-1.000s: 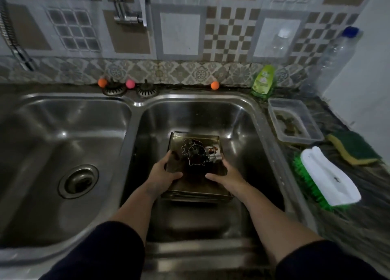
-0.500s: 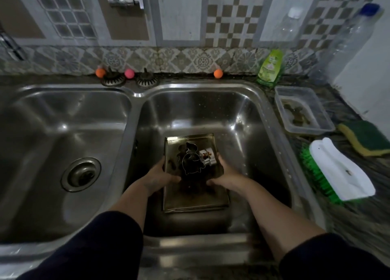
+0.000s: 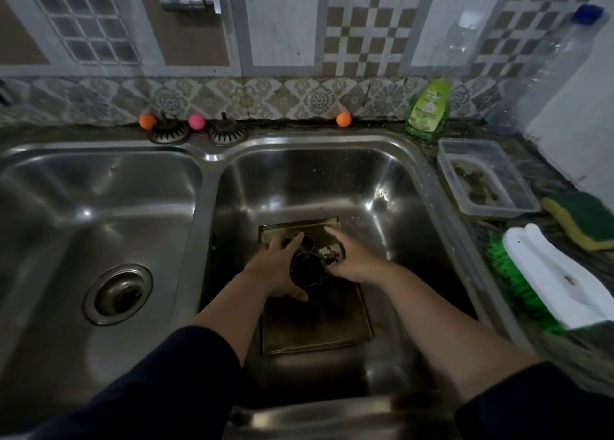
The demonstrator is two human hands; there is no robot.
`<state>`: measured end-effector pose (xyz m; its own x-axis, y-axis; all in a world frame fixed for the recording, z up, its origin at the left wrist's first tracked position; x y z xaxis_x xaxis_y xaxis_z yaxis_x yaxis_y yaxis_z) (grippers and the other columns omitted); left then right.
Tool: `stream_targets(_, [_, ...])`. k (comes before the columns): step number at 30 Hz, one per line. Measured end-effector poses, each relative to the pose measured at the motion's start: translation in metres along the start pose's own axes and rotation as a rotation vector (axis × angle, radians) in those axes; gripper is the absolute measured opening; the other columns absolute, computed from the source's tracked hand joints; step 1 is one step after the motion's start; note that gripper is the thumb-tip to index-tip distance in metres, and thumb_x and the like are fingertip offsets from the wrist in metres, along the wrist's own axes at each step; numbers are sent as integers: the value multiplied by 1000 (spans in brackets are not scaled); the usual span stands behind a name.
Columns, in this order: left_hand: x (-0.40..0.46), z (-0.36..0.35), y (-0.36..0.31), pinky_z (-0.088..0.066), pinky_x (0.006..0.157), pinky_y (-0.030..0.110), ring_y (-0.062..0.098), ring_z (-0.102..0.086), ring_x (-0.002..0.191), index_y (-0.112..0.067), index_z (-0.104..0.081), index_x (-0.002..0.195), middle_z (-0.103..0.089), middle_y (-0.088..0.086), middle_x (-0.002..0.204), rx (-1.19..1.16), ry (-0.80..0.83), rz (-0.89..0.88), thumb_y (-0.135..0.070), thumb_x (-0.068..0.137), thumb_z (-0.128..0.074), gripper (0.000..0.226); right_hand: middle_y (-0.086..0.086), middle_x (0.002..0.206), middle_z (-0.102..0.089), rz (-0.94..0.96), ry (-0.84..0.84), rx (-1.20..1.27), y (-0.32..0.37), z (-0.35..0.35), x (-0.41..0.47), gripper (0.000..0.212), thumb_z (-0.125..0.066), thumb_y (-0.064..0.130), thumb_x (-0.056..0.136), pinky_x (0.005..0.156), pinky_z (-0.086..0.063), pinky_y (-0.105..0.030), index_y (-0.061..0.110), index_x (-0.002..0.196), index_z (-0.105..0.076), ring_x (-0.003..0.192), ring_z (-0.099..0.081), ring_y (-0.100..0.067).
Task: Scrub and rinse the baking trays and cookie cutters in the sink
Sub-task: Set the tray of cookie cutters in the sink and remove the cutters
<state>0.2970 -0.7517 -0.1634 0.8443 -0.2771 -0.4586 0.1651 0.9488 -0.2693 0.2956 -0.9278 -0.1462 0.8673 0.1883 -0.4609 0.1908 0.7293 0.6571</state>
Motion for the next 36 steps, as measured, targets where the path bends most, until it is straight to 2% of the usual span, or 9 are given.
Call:
stream_targets(3, [9, 1, -7, -33, 111, 52, 36, -21, 141, -38, -7, 151, 3, 0, 159, 107, 43, -18, -52, 64, -82, 116, -4, 152, -33, -4, 16, -83, -5, -10, 9, 86, -66, 6, 83, 99, -48, -37, 38, 149, -22, 130, -45, -22])
stream_targets(7, [13, 1, -15, -44, 103, 48, 35, -38, 131, -34, -26, 146, -9, 4, 154, 121, 64, 5, -47, 65, -83, 100, -5, 137, -50, 0, -5, -176, -4, -17, 16, 61, -63, 6, 86, 94, -49, -38, 28, 139, -43, 118, -53, -25])
stream_targets(10, [12, 2, -17, -46, 102, 41, 31, -46, 124, -31, -34, 142, -18, 6, 147, 50, 34, 19, -40, 68, -83, 89, -3, 131, -54, -9, -42, -119, -5, -20, 17, 52, -59, 2, 86, 88, -52, -38, 26, 131, -50, 110, -56, -25])
stream_targets(15, [6, -1, -20, -50, 97, 38, 28, -50, 117, -29, -37, 141, -24, 4, 140, -5, -17, 27, -34, 67, -83, 87, 1, 136, -52, -40, -65, 25, -11, -18, 9, 59, -54, -8, 85, 94, -50, -33, 23, 135, -48, 120, -51, -20])
stream_targets(19, [3, -5, -25, -50, 95, 42, 29, -50, 117, -32, -37, 140, -29, 3, 138, 66, 29, 20, -38, 68, -81, 85, 0, 136, -50, -45, -65, 16, -17, -22, 1, 60, -54, -7, 87, 87, -47, -28, 25, 137, -47, 119, -50, -19])
stream_targets(22, [0, -6, -26, -50, 93, 42, 27, -50, 112, -32, -45, 131, -33, 1, 131, 18, 41, 13, -37, 66, -82, 75, -1, 136, -51, -45, -84, 61, -21, -25, -1, 59, -55, -7, 87, 92, -49, -32, 24, 136, -48, 120, -50, -20])
stream_targets(25, [-4, -8, -27, -51, 91, 40, 23, -52, 109, -30, -46, 132, -39, -1, 127, 20, -7, 6, -39, 64, -83, 78, -1, 137, -51, -51, -87, 84, -24, -26, -4, 60, -60, -5, 85, 96, -50, -38, 25, 136, -48, 121, -50, -20])
stream_targets(30, [-8, -11, -30, -50, 92, 35, 20, -54, 108, -23, -51, 129, -47, -1, 124, -31, -49, -20, -30, 66, -83, 71, -1, 138, -50, -47, -84, 87, -25, -27, -7, 61, -58, -6, 86, 92, -46, -29, 22, 138, -45, 123, -49, -21])
stream_targets(36, [-10, -11, -33, -52, 89, 35, 21, -56, 105, -19, -54, 124, -46, 0, 122, -57, -87, 22, -26, 64, -85, 69, 0, 139, -50, -61, -107, 107, -22, -29, -7, 63, -60, -6, 85, 95, -47, -31, 23, 138, -45, 125, -48, -20])
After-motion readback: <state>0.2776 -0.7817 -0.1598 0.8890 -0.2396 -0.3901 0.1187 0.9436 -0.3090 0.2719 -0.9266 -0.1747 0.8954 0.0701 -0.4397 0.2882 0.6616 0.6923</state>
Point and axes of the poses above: each hand's wrist, its own x-axis towards the middle knuckle, its own z-axis out of the back of the hand, y = z × x, the point moved 3 cm from there along x, towards the middle knuckle
